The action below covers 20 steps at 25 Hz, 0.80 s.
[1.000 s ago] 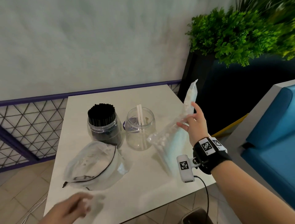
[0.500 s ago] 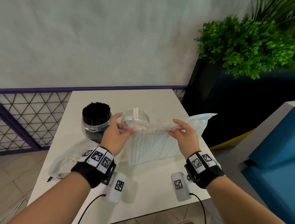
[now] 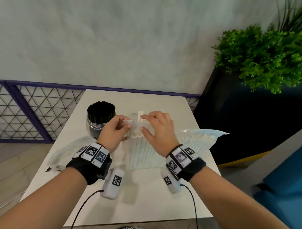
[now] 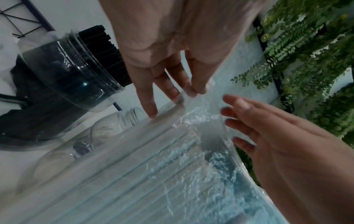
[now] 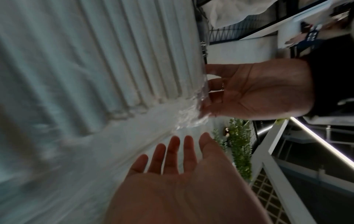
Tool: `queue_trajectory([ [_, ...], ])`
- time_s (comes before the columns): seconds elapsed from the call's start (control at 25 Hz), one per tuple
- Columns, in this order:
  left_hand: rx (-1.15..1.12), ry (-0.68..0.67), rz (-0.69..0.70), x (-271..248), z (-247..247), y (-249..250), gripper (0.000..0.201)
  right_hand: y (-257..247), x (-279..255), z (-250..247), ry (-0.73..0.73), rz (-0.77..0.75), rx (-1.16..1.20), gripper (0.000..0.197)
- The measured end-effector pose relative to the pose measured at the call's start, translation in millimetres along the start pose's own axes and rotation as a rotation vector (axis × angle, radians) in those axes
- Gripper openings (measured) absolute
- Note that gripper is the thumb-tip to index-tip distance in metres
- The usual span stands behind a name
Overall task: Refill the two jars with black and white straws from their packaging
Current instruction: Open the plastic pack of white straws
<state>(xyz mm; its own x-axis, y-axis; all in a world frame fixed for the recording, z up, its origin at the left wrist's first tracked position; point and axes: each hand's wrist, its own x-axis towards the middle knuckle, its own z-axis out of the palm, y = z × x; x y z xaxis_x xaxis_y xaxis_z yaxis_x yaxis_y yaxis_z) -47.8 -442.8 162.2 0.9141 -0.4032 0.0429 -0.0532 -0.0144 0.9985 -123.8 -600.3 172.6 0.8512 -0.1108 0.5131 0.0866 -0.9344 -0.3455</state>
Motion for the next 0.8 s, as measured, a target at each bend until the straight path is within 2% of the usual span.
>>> queue_trajectory([
  [0.16,-0.011,0.079,-0.015,-3.0,5.0,5.3,0.013,-17.7,31.4,16.2,-0.168,-0.012,0.028,0.027],
  [0.28,0.0,0.148,-0.03,-2.0,8.9,6.4,0.017,-17.8,41.5,20.5,-0.188,-0.022,0.098,0.021],
  [0.36,0.037,0.158,-0.039,-0.7,12.7,7.6,0.016,-15.8,44.4,21.0,-0.206,-0.022,0.049,0.02],
  [0.56,0.159,0.223,0.003,6.3,15.0,11.8,0.015,0.5,44.9,10.7,-0.185,-0.012,-0.044,0.017],
  [0.8,0.039,0.237,-0.108,17.2,-7.5,7.2,0.023,72.7,26.6,-32.5,-0.095,0.123,-0.203,0.015],
])
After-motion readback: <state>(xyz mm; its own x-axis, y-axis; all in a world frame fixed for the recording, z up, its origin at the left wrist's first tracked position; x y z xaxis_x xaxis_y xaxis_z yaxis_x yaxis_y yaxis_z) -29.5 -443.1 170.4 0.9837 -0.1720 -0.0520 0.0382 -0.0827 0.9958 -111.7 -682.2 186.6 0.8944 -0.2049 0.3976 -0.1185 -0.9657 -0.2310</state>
